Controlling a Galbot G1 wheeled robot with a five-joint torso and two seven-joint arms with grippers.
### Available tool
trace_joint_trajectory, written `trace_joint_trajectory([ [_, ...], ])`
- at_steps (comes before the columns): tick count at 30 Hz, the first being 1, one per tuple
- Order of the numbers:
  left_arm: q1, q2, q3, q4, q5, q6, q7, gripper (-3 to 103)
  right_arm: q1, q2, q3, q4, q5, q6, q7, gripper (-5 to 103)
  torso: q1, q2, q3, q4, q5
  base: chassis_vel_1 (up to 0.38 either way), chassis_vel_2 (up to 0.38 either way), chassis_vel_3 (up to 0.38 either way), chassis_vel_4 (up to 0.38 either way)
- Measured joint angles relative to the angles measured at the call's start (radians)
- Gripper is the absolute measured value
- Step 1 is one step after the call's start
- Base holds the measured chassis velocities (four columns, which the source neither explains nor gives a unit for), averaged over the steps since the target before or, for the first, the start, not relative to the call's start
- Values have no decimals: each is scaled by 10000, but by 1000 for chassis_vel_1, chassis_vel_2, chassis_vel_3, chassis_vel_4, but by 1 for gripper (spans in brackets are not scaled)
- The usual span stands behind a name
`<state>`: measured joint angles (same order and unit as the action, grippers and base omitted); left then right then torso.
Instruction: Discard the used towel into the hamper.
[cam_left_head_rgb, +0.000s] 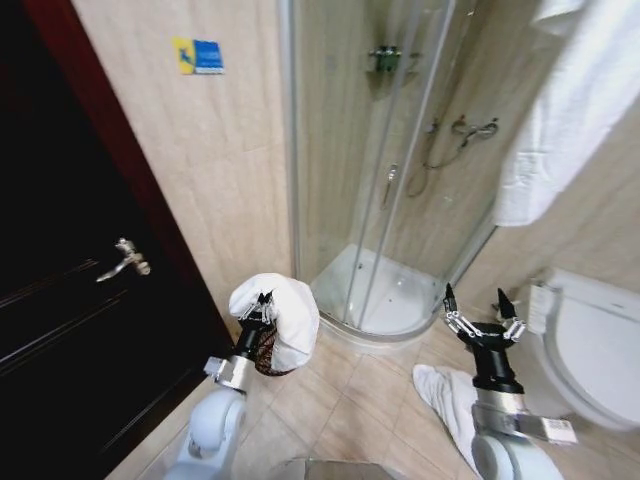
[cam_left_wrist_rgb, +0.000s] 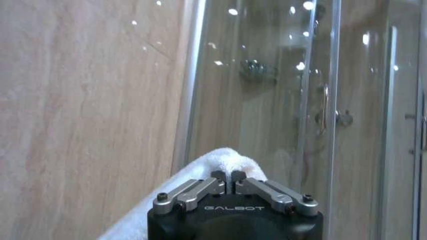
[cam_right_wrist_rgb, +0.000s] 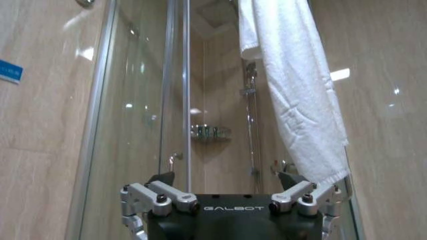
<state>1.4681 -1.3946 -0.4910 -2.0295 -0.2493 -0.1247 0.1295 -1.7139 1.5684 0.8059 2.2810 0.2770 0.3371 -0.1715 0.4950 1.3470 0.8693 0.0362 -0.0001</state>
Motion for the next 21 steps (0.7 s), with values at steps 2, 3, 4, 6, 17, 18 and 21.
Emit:
trace_joint_trajectory([
  [2, -472, 384, 50, 481, -122, 0, 4, 3, 22, 8, 22, -117, -44, 20, -5, 100, 0, 0, 0, 3, -1, 0, 0, 0, 0],
  [3, -759, 616, 116, 819, -208, 0, 27, 3, 29, 22, 33, -178, -71, 30, -7, 100, 0, 0, 0, 3, 0, 0, 0, 0, 0],
  [4, -759, 616, 116, 819, -208, 0, 27, 3, 29, 22, 33, -178, -71, 30, -7, 100, 0, 0, 0, 3, 0, 0, 0, 0, 0],
  [6, -1191, 878, 254, 1358, -295, -3, 82, 3, 32, 50, 45, -295, -142, 50, -8, 100, 0, -1, 0, 2, -3, 0, 0, 0, 0],
  [17, -2835, 1562, 1040, 3804, -411, -294, 146, 3, 114, 157, -19, -619, -454, 256, -11, 100, 1, -1, 1, 2, -1, 0, 0, 0, 0],
  [18, -3159, 1609, 1169, 4331, -312, -460, 134, 3, 83, 195, -29, -635, -503, 310, -33, 100, 1, -1, 1, 1, 0, 0, 0, 0, 0],
  [21, -3468, 1623, 1302, 4837, -125, -645, 115, 3, 48, 236, -47, -634, -557, 342, -59, 100, 0, -1, 1, 0, -1, 0, 0, 0, 0],
])
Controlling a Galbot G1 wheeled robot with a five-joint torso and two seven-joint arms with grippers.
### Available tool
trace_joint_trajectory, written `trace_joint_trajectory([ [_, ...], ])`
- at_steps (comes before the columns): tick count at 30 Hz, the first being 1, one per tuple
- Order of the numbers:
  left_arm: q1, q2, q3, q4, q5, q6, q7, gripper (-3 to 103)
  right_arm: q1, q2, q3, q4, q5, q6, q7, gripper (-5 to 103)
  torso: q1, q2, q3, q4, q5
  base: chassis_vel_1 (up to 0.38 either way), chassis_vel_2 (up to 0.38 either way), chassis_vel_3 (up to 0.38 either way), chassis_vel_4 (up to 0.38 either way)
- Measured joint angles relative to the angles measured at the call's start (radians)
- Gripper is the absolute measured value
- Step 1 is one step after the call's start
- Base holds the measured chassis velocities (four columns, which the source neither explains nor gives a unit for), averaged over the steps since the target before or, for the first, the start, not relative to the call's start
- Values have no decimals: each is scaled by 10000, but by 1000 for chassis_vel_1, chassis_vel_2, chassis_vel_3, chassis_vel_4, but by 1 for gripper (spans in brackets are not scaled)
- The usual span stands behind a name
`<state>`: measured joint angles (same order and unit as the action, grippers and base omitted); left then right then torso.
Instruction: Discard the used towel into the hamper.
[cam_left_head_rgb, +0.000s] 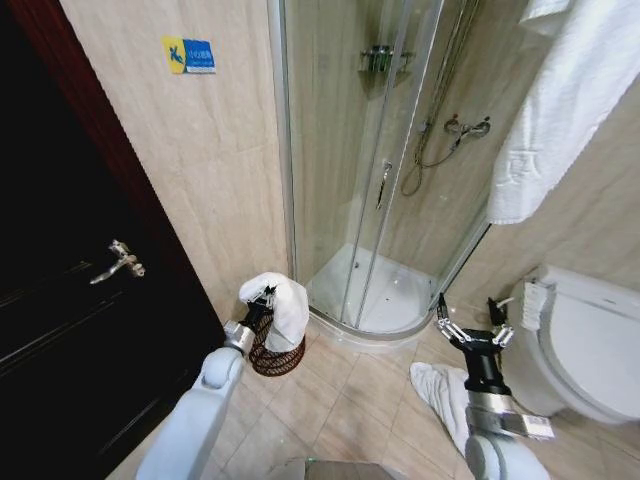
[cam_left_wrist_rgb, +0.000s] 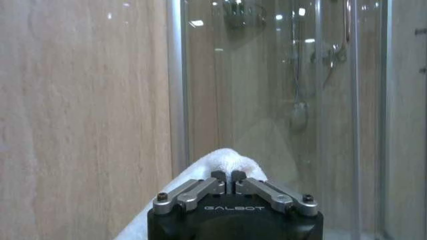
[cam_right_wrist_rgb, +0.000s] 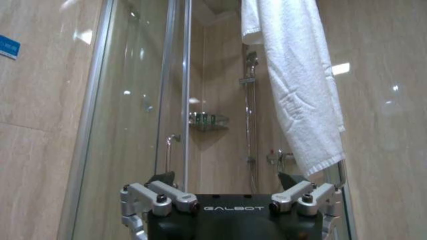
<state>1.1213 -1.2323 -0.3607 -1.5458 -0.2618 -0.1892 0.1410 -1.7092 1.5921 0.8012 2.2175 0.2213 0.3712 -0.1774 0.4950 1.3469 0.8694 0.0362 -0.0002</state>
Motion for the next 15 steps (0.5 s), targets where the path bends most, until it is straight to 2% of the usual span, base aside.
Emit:
trace_joint_trajectory([
  [2, -390, -43, 114, 682, 299, -267, -67, 3, -16, 18, -5, 29, -29, 4, -15, 100, 0, 0, -1, 1, 1, 0, 0, 0, 0],
  [12, -1169, -328, 410, 2363, 1033, -756, -196, 3, 133, -24, 40, -33, -32, -11, -12, 100, 0, 0, -1, 1, 1, 0, 0, 0, 0],
  [15, -1755, -567, 566, 3707, 1734, -1370, -204, 3, 264, -17, 23, -55, -112, 12, -18, 100, 0, 0, -1, 0, 1, 0, 0, 0, 0],
])
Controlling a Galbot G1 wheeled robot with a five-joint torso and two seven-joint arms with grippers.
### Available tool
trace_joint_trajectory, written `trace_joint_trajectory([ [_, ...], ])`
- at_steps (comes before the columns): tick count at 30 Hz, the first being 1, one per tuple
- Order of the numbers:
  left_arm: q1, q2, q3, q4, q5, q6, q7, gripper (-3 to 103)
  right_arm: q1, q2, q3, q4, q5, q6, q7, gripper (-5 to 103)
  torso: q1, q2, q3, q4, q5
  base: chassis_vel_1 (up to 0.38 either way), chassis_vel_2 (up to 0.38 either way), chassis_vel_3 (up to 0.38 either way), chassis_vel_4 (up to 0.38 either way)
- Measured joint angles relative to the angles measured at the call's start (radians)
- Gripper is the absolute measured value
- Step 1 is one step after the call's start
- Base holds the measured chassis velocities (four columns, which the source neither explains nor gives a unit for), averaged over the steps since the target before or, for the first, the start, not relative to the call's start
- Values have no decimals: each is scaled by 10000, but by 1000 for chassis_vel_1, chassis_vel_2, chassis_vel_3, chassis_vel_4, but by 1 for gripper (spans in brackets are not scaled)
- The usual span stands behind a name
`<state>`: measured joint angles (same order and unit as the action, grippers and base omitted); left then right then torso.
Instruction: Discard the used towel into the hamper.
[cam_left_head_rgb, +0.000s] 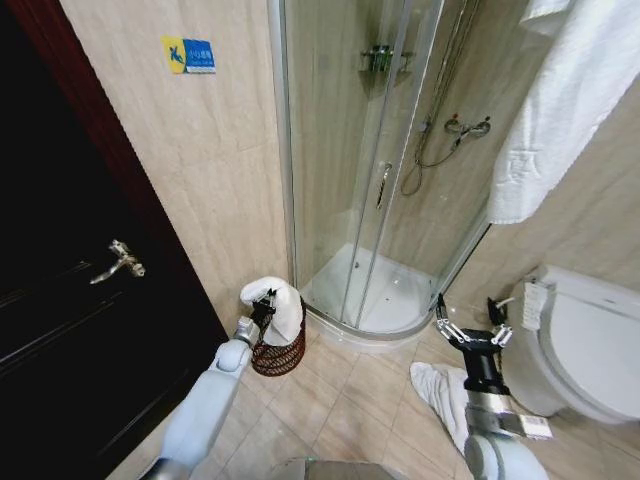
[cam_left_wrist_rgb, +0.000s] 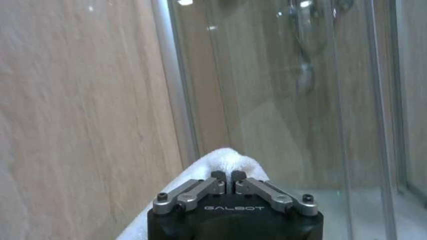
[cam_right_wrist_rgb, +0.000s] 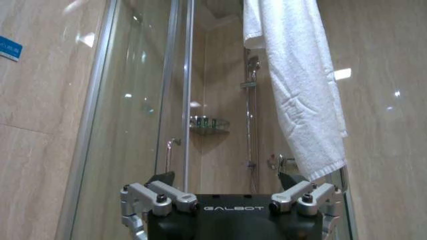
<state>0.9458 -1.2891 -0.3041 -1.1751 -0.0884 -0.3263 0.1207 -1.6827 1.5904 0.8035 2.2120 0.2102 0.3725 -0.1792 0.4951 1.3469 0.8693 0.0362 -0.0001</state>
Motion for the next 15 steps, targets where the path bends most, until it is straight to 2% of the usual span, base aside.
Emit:
trace_joint_trajectory([
  [10, -680, -42, 416, 1882, 916, -594, -194, 3, -86, 171, 136, -82, 97, 378, -155, 100, -1, 0, 0, 0, 0, 0, 0, 0, 0],
  [14, -1391, -235, 408, 3408, 1474, -970, -421, 3, -240, 176, 176, -142, 187, 638, -287, 100, -1, 0, 0, 1, 1, 0, 0, 0, 0],
  [15, -1391, -235, 408, 3408, 1474, -970, -421, 3, -240, 176, 176, -142, 187, 638, -287, 100, -1, 0, 0, 1, 1, 0, 0, 0, 0],
])
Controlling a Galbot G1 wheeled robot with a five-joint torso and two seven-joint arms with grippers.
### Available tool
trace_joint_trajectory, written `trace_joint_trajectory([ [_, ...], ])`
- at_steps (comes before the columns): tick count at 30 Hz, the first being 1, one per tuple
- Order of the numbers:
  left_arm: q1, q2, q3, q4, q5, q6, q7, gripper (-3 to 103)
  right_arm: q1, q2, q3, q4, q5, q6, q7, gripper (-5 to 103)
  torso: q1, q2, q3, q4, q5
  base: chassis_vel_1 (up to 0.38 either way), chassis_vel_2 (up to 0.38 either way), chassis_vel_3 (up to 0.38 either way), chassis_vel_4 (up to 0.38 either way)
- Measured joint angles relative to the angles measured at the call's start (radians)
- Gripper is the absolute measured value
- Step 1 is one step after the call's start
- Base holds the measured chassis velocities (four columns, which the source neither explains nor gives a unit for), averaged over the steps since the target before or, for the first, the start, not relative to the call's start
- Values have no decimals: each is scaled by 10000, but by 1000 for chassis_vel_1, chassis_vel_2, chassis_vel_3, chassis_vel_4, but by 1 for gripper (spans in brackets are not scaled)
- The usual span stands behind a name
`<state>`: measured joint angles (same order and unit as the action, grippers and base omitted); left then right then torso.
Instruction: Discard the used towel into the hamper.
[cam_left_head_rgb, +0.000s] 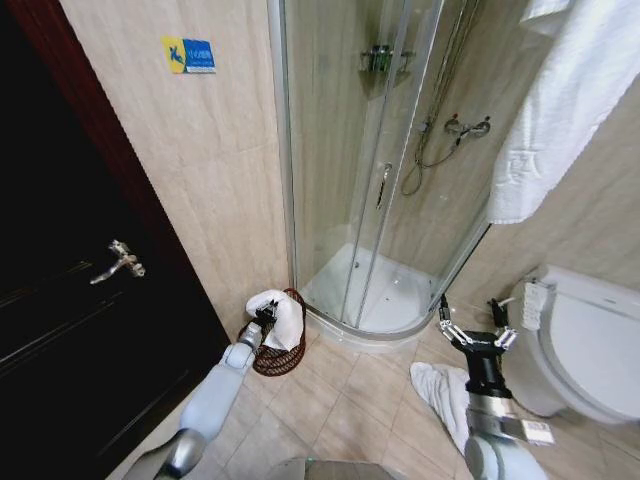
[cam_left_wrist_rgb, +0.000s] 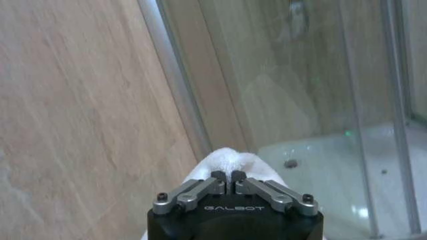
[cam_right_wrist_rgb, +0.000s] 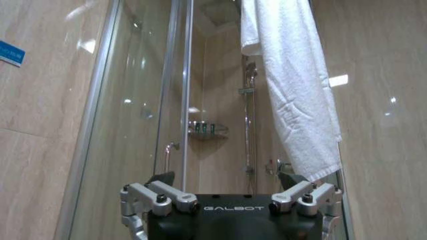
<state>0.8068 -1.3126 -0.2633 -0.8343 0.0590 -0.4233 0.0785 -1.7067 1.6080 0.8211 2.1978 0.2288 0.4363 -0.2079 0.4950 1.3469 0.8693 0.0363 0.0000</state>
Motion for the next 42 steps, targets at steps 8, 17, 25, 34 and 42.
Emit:
trace_joint_trajectory([
  [8, -933, -562, -161, 1958, 1100, -618, -105, 3, -31, 7, 57, 10, 26, 21, -16, 100, 0, 0, -1, -2, 2, 0, 0, 0, 0],
  [17, -1530, -1196, -521, 3706, 2077, -874, -329, 3, 105, 5, 25, -22, -45, -145, -16, 100, 0, 0, 0, 1, 2, 0, 0, 0, 0],
  [25, -1602, -1345, -697, 3786, 2672, -141, -1187, 3, 46, 2, 64, 22, -21, -92, 19, 100, 0, 1, -1, -2, 1, 0, 0, 0, 0],
  [34, -1593, -1148, -893, 3630, 3005, 74, -1584, 3, 50, 2, 18, 284, 14, -218, -260, 100, 0, 1, -1, 0, 1, 0, 0, 0, 0],
  [42, -1490, -1117, -887, 3613, 2992, -21, -1390, 3, 47, 2, 9, 434, 104, -194, -614, 100, -3, 3, -1, 0, 0, -5, 6, 3, -9],
])
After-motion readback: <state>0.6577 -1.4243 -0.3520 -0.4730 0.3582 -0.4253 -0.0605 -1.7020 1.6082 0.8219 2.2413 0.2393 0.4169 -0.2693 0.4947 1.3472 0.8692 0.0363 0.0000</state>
